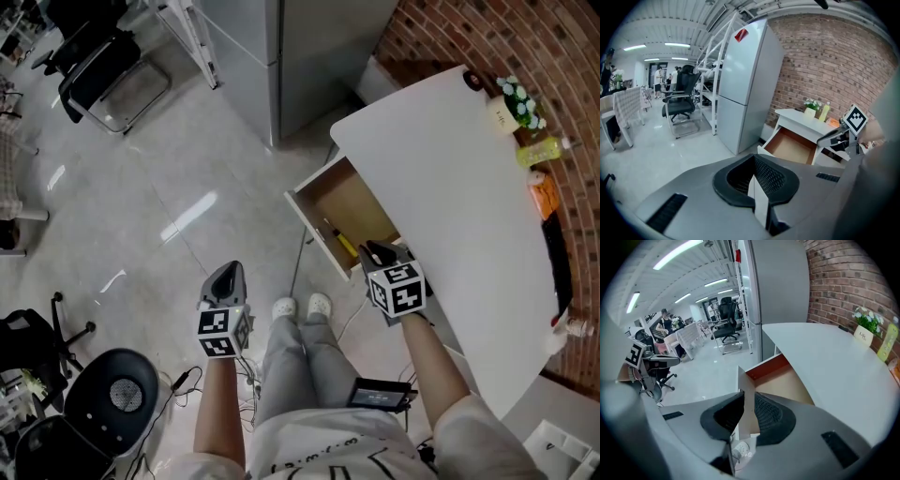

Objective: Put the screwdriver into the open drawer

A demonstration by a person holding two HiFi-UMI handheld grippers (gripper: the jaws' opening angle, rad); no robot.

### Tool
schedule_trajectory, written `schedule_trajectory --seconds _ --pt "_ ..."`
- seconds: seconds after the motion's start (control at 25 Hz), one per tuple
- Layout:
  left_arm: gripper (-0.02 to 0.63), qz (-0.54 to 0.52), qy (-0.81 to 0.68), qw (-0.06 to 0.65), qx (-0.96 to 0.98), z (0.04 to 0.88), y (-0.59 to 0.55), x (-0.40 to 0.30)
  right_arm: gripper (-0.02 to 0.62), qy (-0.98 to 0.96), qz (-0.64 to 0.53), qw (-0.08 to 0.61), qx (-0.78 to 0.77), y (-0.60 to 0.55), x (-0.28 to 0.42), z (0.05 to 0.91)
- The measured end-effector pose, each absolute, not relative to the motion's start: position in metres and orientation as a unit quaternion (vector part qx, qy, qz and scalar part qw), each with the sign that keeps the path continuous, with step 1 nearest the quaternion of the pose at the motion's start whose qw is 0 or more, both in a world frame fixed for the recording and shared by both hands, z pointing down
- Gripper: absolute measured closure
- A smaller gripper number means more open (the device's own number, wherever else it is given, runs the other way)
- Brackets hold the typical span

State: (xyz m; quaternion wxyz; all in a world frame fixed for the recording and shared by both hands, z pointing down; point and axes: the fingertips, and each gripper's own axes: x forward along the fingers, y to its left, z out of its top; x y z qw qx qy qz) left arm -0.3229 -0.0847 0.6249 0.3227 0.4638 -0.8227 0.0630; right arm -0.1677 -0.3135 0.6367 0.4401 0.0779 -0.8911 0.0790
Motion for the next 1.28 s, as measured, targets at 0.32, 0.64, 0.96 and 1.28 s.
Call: schedule_trajectory --seconds 0.32,0.64,0.96,1.28 --pt "0.595 0.067 -0.831 0.295 0.466 0.575 -0.086 -0.328 0.525 -0.906 0.069 0.412 0.076 -0.313 -0.165 0.576" --pt "0.595 0.055 -0.838 0.249 0.483 0.517 -0.102 -0.332 0.525 -0.926 0.054 0.365 0.079 -0.317 -0.161 0.516" --pt "0.594 0.029 -0.839 0.201 0.505 0.460 -0.116 -0.325 0.541 -0.944 0.024 0.319 0.077 -0.320 -0.153 0.460" --pt "0.595 0.031 -0.838 0.159 0.520 0.421 -0.119 -0.323 0.560 -0.958 0.008 0.274 0.090 -0.320 -0.146 0.416"
